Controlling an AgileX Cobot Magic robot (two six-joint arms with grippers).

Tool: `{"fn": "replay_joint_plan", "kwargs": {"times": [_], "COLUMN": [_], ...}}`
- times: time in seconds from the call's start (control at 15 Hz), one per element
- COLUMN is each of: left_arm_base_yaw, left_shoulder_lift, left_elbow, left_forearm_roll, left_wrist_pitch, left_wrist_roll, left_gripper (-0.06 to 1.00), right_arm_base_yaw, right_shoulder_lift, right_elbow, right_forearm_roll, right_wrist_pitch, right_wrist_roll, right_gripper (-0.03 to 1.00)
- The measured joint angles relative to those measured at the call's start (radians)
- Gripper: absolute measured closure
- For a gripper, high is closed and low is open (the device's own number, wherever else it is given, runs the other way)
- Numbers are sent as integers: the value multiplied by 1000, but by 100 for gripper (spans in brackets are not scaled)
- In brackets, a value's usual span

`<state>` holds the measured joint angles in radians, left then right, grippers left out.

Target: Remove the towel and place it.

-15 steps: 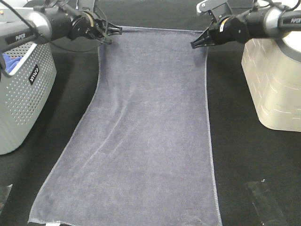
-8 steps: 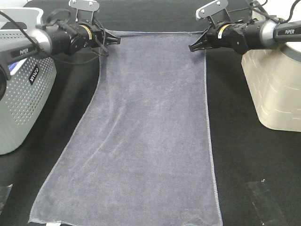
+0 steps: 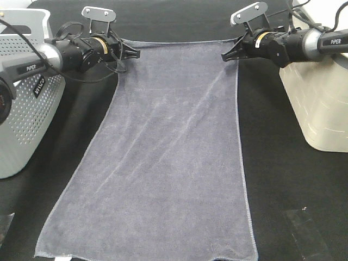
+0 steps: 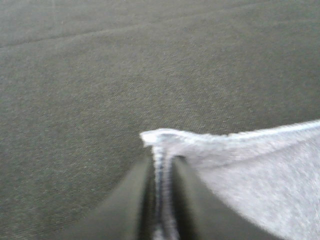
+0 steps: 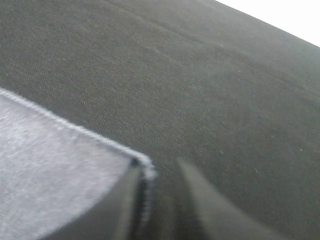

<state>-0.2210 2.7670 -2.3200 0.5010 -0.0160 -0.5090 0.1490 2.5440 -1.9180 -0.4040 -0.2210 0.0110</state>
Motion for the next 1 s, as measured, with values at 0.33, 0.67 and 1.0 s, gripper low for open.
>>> {"fn": "replay_joint_plan", "kwargs": {"times": [0.33,0.67,1.0], "left_arm_base_yaw": [2,2,2], "left_shoulder_lift": [0,0,0], "left_elbow": [0,0,0], "left_forearm_roll": [1,1,1], "left_wrist_pitch": [2,2,49], "left_wrist_roll": [0,0,0], "left_gripper": [37,36,36], "right_arm_base_yaw": [-3,-4,-4], "right_shoulder_lift": [0,0,0], "right_elbow": [0,0,0], "right_forearm_roll": [4,6,6], "right_wrist_pitch": [12,12,77], "right_wrist_roll": [0,0,0], "right_gripper": [43,27,15]}}
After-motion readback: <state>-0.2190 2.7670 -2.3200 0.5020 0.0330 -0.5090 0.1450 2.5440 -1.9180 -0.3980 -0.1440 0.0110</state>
